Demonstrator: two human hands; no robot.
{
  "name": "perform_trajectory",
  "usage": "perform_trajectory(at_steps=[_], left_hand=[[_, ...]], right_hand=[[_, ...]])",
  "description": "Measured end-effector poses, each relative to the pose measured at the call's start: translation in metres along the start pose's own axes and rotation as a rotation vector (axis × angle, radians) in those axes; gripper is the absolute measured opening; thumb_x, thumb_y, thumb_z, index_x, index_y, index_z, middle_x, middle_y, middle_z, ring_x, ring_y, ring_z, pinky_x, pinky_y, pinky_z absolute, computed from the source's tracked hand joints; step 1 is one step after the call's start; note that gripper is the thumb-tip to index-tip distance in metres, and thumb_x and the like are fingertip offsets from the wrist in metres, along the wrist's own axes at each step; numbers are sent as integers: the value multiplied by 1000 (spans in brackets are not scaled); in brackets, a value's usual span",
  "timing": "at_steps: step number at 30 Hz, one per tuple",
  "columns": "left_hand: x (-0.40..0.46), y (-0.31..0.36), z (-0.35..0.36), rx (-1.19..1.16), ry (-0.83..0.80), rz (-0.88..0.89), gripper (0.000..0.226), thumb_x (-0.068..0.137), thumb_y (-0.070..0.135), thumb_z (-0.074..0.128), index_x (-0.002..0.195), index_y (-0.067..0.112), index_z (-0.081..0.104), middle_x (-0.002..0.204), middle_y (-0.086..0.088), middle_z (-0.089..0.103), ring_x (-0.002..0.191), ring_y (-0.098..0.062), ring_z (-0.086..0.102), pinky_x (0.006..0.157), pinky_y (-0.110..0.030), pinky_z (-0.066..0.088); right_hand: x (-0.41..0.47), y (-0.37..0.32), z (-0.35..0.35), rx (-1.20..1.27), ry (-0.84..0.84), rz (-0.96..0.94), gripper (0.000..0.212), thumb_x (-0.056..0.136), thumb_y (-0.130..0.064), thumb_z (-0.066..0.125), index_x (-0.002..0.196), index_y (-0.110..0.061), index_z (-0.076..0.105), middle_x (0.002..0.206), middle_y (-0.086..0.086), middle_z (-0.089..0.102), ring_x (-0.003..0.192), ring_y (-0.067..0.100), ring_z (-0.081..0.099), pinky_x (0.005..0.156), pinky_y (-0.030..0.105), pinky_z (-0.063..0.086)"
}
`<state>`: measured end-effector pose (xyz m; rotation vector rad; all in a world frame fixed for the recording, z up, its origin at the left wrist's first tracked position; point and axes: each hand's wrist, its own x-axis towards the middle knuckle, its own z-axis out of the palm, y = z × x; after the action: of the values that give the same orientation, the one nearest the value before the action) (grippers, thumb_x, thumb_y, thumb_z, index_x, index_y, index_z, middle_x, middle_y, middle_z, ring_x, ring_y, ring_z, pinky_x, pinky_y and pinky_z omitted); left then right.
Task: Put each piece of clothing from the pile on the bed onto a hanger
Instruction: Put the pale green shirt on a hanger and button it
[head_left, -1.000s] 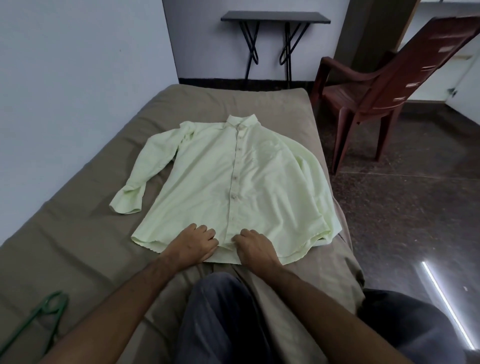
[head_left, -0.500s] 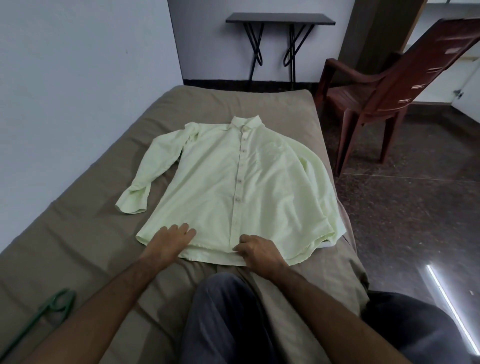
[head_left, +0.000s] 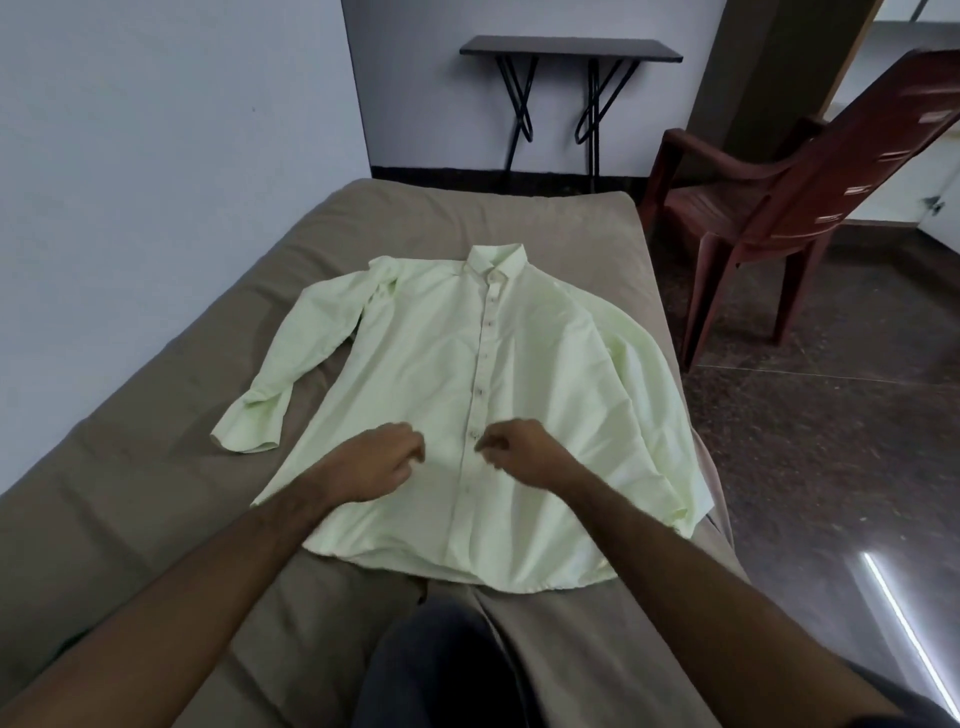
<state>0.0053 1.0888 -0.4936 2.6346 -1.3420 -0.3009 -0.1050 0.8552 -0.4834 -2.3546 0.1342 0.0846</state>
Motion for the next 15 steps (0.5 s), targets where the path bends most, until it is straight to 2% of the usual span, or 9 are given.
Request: perform_trajectory(at_steps=[2, 4, 6, 9, 12, 15], left_hand=[[44, 0, 4, -182, 83, -24, 42, 86, -2, 49, 123, 14, 60, 117, 2, 58, 110, -15, 56, 95, -29, 45], [86, 5, 6, -395, 176, -112, 52, 85, -11, 44, 131, 10, 54, 124, 0, 57, 111, -14, 57, 93, -17, 43], [126, 9, 10, -591, 265, -219, 55, 84, -16, 42, 132, 10, 52, 120, -4, 60, 106, -17, 62, 83, -8, 44], [162, 6, 30, -811, 343, -339, 57, 79, -20, 42, 125, 9, 57, 112, -10, 63, 102, -23, 65, 79, -14, 50], [165, 1, 52, -793, 439, -411, 48, 81, -20, 43, 116, 4, 63, 109, -8, 66, 100, -14, 65, 81, -9, 47], [166, -3, 63, -696, 495, -362, 31, 89, -12, 53, 109, 5, 70, 107, -3, 64, 94, -4, 63, 83, -5, 45]], right_hand=[[39, 0, -9, 13, 173, 35, 26, 87, 1, 55, 100, -7, 76, 103, 8, 75, 99, 21, 69, 82, 20, 48], [80, 3, -8, 20, 230, 78, 24, 86, -1, 55, 102, -6, 73, 102, 10, 73, 100, 27, 67, 82, 30, 53], [113, 10, 1, 12, 229, 168, 23, 86, -15, 63, 105, -3, 64, 103, 14, 69, 97, 31, 66, 76, 35, 52], [139, 26, 18, -72, 218, 303, 41, 87, -34, 64, 113, -4, 52, 112, 14, 62, 100, 32, 64, 72, 32, 46], [147, 41, 25, -145, 210, 297, 42, 88, -37, 64, 113, -6, 49, 108, 10, 61, 96, 29, 63, 70, 31, 44], [148, 54, 22, -91, 217, 292, 30, 85, -25, 64, 107, -7, 55, 102, 8, 64, 92, 26, 63, 71, 30, 46]])
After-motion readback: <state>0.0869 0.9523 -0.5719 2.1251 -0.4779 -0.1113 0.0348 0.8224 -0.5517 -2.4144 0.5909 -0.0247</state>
